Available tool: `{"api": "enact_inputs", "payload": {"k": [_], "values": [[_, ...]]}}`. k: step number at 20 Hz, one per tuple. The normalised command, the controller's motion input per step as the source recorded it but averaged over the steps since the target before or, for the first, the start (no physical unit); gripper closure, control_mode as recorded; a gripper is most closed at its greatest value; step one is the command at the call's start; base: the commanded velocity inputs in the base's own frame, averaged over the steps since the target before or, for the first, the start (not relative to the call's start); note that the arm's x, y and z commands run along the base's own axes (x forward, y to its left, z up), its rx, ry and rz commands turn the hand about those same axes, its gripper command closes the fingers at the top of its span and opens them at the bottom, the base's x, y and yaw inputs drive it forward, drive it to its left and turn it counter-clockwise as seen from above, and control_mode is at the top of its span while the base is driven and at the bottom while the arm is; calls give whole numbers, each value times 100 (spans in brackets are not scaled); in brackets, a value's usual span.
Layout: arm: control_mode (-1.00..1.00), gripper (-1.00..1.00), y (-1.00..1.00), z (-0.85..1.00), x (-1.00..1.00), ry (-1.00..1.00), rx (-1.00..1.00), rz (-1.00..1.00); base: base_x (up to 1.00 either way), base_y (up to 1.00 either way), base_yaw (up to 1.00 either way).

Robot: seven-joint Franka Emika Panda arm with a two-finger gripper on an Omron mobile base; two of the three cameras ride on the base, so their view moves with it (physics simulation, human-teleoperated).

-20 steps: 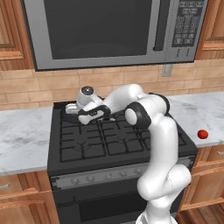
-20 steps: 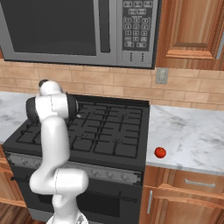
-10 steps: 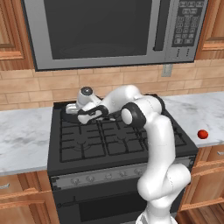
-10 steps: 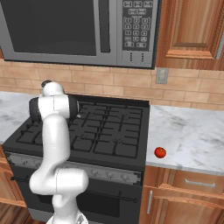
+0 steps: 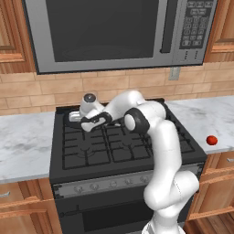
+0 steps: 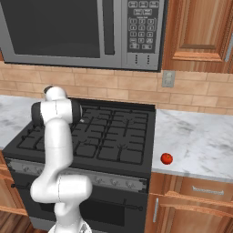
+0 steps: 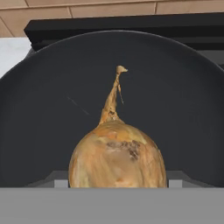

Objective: Place the pan on the rear left burner on the stove. Then place the tomato and the onion in the pan and turn on the rear left burner.

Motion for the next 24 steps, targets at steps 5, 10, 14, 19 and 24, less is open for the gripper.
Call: {"api": "enact_inputs", "payload": {"k": [5, 10, 14, 19, 24], "values": [[-100, -100, 1, -5, 0, 0, -1, 0, 0, 0, 0], [-100, -100, 0, 0, 0, 0, 0, 0, 0, 0, 0], [-100, -100, 0, 2, 0, -1, 0, 0, 0, 0, 0], [-100, -100, 0, 29, -11, -9, 0, -1, 0, 0, 0], [-100, -100, -2, 42, -17, -14, 0, -3, 0, 0, 0]]}}
